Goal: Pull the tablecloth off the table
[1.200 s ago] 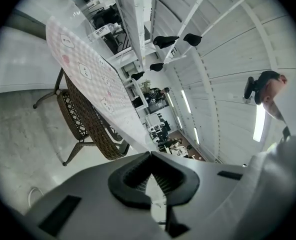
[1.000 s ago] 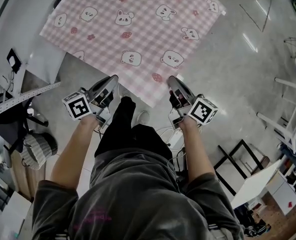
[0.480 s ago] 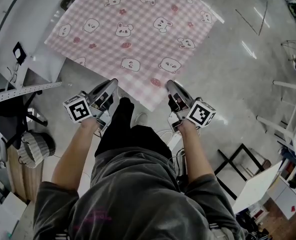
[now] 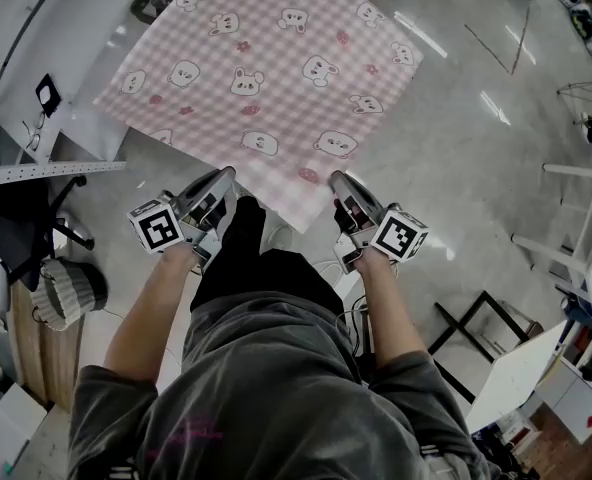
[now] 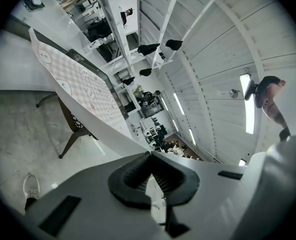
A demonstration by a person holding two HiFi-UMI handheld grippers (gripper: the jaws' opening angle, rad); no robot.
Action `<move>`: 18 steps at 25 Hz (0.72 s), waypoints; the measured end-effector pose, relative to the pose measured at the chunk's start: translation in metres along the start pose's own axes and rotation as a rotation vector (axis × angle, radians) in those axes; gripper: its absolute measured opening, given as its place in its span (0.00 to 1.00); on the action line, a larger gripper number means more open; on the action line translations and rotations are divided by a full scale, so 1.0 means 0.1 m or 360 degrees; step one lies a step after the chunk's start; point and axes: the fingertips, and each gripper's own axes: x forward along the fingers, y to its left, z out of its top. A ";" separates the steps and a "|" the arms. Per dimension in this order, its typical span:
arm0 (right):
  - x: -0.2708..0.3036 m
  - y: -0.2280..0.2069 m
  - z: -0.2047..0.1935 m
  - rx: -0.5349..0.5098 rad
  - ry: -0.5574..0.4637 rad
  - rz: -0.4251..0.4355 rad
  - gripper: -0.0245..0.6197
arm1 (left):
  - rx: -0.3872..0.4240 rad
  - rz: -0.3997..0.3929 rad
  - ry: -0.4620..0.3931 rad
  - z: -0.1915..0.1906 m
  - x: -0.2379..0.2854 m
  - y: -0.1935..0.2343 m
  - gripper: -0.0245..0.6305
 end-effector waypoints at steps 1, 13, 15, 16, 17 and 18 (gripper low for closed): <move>-0.02 0.02 0.00 0.0004 0.0005 -0.0004 0.05 | -0.0007 0.0002 0.0006 -0.01 -0.01 -0.02 0.04; 0.14 -0.26 -0.03 0.0071 0.0072 0.0081 0.05 | -0.0021 0.0072 -0.0015 -0.04 0.07 0.16 0.04; 0.13 -0.25 0.02 0.0090 0.0077 0.0052 0.05 | -0.0035 0.0060 0.0002 -0.01 0.12 0.14 0.04; 0.16 -0.28 0.04 0.0097 0.0091 0.0052 0.05 | -0.0036 0.0069 0.0003 0.01 0.16 0.16 0.04; 0.20 -0.32 0.06 0.0099 0.0103 0.0065 0.05 | -0.0033 0.0082 0.0001 0.02 0.19 0.19 0.04; 0.24 -0.37 0.07 0.0098 0.0112 0.0088 0.05 | -0.0028 0.0094 -0.0003 0.02 0.22 0.22 0.04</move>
